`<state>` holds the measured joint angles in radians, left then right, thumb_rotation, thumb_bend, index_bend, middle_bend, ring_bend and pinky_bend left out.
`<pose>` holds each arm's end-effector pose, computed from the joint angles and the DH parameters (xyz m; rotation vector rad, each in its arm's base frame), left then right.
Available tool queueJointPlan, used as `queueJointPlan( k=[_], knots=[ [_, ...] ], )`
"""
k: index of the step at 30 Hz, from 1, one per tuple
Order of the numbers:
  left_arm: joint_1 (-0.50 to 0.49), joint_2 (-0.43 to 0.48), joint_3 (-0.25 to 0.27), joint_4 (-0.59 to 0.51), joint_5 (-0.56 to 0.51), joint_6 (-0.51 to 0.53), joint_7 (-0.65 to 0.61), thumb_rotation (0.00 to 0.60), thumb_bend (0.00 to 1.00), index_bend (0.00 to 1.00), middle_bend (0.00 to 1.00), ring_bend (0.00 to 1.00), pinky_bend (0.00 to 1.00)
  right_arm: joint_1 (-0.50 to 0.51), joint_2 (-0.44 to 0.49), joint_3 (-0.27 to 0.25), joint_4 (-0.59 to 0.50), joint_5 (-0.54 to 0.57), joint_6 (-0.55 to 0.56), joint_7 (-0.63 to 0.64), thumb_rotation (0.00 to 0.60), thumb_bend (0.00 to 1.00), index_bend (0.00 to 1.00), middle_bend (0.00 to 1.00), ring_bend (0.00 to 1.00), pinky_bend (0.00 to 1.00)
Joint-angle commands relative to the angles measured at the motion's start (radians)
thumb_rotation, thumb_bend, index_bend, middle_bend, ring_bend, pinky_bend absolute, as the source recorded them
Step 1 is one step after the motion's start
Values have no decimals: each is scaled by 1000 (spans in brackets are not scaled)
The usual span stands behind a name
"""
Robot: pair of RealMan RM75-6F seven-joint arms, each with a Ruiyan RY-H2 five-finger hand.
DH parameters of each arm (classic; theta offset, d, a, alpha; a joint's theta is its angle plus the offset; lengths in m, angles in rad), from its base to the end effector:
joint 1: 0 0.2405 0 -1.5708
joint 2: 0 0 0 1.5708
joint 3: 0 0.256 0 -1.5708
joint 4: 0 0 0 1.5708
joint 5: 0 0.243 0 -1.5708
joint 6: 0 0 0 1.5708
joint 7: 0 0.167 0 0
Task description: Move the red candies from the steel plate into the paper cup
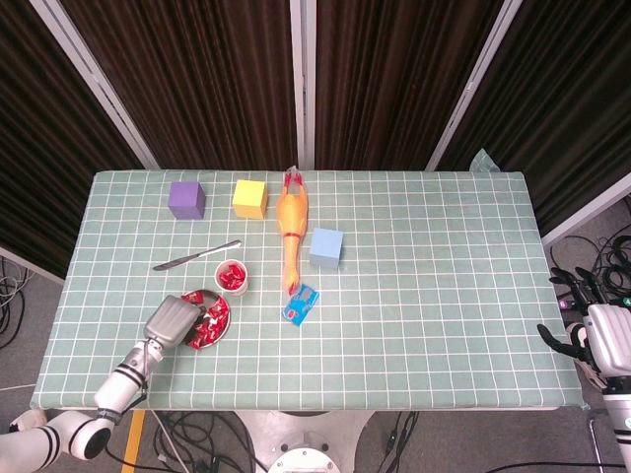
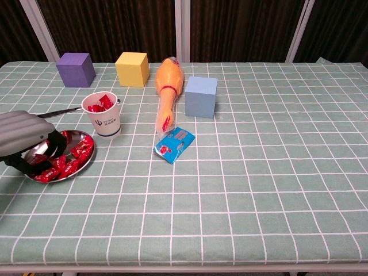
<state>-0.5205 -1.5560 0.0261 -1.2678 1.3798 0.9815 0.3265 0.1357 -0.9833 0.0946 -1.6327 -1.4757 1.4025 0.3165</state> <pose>-0.2712 0.3031 -0.0699 -2.0081 -0.7777 -0.6036 -0.3245 -0.2349 0.1697 1.3272 -1.0626 1.0701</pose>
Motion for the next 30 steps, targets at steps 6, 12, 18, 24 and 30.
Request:
queueJointPlan(
  k=[6, 12, 18, 24, 30],
  knots=[
    [2, 53, -21, -64, 8, 24, -58, 600, 512, 674, 708, 915, 1000, 2, 0, 1, -2, -1, -1, -2, 600, 195, 123, 237, 70, 427],
    [-20, 131, -63, -170, 21, 50, -73, 600, 512, 673, 710, 915, 1000, 4, -3, 1, 3, -2, -4, 2, 600, 195, 123, 237, 71, 427],
    [-79, 187, -132, -260, 13, 33, -48, 600, 512, 674, 710, 915, 1000, 2, -4, 1, 9, -2, 0, 9, 600, 195, 123, 237, 70, 427],
    [-159, 174, -204, -259, -65, -29, 13, 600, 509, 672, 707, 915, 1000, 1, -5, 0, 17, 2, -3, 17, 600, 195, 123, 237, 70, 427],
    [-220, 108, -220, -179, -152, -70, 139, 600, 508, 648, 679, 913, 1000, 1, -6, 2, 22, 7, -6, 21, 600, 195, 122, 237, 70, 427]
  ],
)
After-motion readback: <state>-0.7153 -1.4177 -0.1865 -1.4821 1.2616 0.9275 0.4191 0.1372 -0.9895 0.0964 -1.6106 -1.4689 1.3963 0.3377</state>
